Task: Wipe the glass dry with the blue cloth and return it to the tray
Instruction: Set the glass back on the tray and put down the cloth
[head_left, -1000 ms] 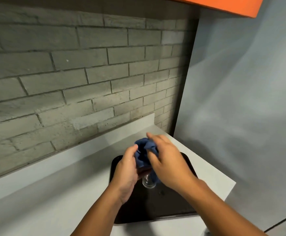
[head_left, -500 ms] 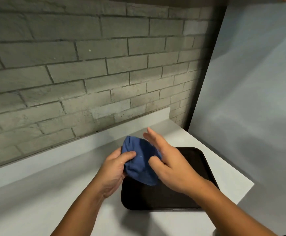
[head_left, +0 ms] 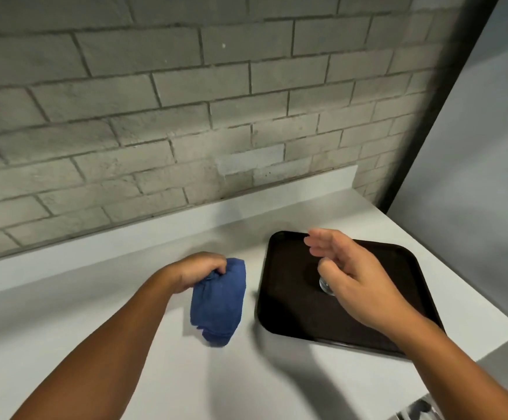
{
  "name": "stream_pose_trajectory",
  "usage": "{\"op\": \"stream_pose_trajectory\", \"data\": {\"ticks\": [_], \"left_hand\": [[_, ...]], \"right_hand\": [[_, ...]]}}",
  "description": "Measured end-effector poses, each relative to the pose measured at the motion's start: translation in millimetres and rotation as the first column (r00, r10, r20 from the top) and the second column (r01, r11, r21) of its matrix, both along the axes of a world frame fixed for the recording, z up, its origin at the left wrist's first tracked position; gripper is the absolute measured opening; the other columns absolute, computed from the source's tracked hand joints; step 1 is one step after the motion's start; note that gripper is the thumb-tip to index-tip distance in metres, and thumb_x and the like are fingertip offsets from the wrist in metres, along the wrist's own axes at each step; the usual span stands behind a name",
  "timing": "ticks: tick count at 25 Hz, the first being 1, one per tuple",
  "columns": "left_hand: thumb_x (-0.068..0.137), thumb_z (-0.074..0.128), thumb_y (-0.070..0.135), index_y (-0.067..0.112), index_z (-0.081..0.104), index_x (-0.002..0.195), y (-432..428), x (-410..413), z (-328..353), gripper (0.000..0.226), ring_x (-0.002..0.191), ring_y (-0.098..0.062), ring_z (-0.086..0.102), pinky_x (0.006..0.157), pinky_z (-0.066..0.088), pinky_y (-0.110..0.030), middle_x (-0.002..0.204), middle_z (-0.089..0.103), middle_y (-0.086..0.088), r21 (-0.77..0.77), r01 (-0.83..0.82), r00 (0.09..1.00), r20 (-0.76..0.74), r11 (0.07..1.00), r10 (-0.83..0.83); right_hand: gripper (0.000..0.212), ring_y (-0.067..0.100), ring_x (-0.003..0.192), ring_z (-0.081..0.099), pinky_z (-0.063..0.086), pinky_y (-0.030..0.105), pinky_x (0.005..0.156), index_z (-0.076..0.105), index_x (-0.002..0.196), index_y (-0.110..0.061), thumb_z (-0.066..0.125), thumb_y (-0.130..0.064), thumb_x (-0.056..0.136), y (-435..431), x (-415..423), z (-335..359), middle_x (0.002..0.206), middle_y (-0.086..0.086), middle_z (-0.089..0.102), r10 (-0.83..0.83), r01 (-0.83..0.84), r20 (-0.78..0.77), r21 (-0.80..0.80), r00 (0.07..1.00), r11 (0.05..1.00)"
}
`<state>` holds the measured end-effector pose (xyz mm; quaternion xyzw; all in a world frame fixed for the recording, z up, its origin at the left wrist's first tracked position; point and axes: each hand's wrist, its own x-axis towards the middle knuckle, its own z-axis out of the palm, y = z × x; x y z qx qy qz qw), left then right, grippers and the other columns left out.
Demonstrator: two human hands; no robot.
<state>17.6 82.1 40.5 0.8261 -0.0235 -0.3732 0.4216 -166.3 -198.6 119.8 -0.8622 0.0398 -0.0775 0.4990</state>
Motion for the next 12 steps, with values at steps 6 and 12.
{"op": "stream_pose_trajectory", "data": {"ticks": [6, 12], "left_hand": [[0.115, 0.053, 0.034, 0.015, 0.032, 0.176, 1, 20, -67, 0.067, 0.164, -0.035, 0.041, 0.132, 0.033, -0.042, 0.181, 0.038, -0.012, 0.363, 0.090, 0.879, 0.409, 0.927, -0.245], [0.090, -0.016, 0.079, 0.007, 0.001, 0.179, -6, 0, -122, 0.116, 0.176, -0.034, 0.002, 0.140, 0.001, -0.048, 0.190, 0.001, -0.013, 0.424, 0.215, 0.770, 0.480, 0.880, -0.420]], "right_hand": [[0.047, -0.016, 0.118, 0.067, 0.056, 0.020, 0.097, 0.065, 0.142, -0.033, 0.055, -0.005, 0.106, 1, 8, -6, 0.132, -0.027, 0.069, -0.018, 0.018, -0.015, 0.009, 1.000, 1.000], [0.049, -0.008, 0.108, 0.060, 0.049, 0.023, 0.105, 0.055, 0.157, -0.029, 0.055, -0.022, 0.109, -1, 18, 3, 0.131, -0.015, 0.061, -0.032, 0.038, 0.033, -0.231, 0.999, 0.972]]}}
